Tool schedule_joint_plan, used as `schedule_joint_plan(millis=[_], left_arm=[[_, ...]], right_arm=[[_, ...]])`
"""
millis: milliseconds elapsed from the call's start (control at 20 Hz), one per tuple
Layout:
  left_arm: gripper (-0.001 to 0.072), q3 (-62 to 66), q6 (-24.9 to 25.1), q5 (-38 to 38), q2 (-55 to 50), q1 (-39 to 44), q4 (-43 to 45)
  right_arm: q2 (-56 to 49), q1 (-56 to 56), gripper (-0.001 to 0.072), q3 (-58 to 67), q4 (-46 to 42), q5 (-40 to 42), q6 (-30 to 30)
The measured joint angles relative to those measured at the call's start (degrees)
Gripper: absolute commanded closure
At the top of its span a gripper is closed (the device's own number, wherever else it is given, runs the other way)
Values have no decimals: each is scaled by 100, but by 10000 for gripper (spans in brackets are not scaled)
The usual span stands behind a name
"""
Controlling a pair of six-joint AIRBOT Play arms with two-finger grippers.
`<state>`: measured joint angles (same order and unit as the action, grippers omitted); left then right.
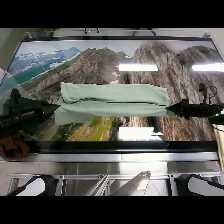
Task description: Fold the shirts.
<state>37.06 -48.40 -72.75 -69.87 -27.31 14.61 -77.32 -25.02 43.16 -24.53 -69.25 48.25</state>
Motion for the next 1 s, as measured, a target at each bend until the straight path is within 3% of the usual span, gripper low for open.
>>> schedule_joint_plan(millis=[450, 750, 800, 850, 900, 950, 1000], left_arm=[[695, 2505, -289, 597, -2509, 785, 404], [694, 3842, -439, 420, -3812, 911, 748], [692, 4039, -455, 358, -3987, 942, 754], [684, 4210, -455, 286, -4127, 966, 776], [640, 4376, -457, 223, -4253, 981, 793], [414, 4518, -479, 138, -4347, 992, 798], [300, 4656, -525, 31, -4417, 1001, 802]], right_arm=[[-852, 658, 688, 883, 494, 1414, -295], [-1574, 809, 684, 1126, 560, 2057, -557], [-1648, 815, 645, 1141, 564, 2124, -636], [-1698, 822, 552, 1150, 575, 2166, -702], [-1735, 824, 519, 1156, 575, 2253, -765], [-1764, 817, 518, 1165, 570, 2267, -809], [-1784, 804, 452, 1196, 555, 2260, -848]])
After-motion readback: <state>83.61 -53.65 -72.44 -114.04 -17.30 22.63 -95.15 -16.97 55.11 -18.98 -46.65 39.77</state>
